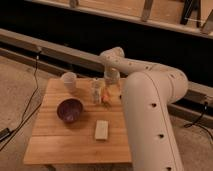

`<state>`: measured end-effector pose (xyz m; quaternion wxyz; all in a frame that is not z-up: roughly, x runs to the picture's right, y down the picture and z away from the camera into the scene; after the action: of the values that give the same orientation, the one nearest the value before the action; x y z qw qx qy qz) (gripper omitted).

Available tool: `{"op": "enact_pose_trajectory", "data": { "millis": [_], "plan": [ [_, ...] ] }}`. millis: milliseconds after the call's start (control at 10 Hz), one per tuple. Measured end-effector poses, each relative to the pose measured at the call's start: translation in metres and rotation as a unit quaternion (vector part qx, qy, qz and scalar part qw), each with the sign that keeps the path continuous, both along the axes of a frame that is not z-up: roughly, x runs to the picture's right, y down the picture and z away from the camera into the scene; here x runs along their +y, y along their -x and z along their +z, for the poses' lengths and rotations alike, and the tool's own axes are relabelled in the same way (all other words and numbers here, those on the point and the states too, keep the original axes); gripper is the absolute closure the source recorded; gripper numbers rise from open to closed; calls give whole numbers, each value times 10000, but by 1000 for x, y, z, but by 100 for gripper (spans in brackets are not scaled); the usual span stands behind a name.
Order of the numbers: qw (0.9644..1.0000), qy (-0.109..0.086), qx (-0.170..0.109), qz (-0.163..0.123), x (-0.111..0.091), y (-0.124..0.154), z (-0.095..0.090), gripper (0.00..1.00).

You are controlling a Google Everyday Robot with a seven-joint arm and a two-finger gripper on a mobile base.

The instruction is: Place the pepper in the ceramic cup

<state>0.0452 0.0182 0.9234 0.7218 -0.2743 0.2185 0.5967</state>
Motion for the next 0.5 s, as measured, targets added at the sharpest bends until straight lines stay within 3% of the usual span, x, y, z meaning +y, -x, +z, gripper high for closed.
{"op": "enact_pose_trajectory", "data": {
  "millis": [500],
  "plan": [
    [9993, 147, -323, 99, 4, 13, 12, 35]
  ]
}}
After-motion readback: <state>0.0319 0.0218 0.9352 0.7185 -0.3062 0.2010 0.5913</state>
